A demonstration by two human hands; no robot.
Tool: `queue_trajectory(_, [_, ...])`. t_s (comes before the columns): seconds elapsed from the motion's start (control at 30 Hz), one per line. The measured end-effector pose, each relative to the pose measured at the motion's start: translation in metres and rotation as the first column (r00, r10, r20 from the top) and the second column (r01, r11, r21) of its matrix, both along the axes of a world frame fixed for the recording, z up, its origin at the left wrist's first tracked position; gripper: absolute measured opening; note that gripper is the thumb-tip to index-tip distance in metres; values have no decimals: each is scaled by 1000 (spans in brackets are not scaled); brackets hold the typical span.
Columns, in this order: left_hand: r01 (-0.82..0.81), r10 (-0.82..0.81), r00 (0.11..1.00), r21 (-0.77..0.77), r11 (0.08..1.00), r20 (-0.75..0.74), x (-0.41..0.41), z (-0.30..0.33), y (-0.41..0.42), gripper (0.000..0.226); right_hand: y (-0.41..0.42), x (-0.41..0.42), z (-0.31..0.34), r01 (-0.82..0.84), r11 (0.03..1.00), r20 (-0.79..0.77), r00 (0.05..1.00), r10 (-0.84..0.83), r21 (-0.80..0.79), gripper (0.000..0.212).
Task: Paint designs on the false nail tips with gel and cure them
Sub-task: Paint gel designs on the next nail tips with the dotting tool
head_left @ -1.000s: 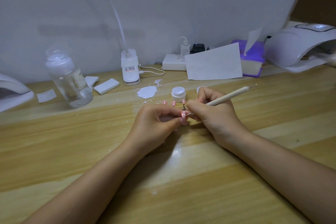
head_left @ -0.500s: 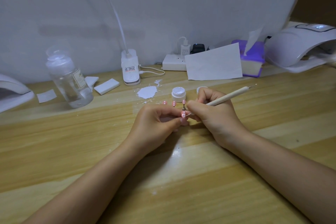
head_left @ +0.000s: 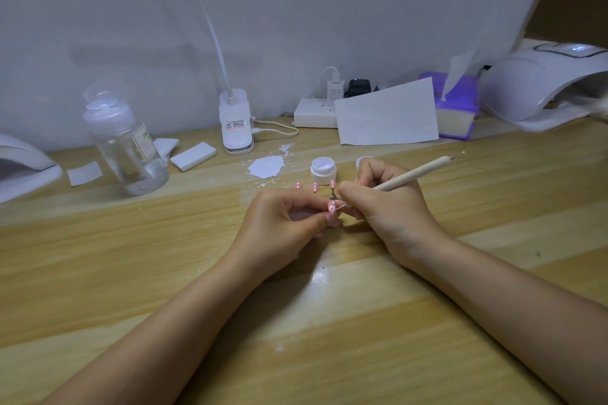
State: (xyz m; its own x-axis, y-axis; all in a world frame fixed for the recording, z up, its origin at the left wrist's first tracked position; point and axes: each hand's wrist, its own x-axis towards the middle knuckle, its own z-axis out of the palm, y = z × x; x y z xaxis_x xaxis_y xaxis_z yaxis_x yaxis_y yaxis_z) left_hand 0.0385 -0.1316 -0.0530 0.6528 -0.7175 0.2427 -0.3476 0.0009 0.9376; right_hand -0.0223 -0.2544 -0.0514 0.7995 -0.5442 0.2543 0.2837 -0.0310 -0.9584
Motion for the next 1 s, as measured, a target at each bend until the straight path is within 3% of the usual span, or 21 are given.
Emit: queue_trajectory(1.0, [-22,22,1000,15,1000,-14,0,0,-1,19,0,-1,0,0,1000,-17,1000,0,-14,48])
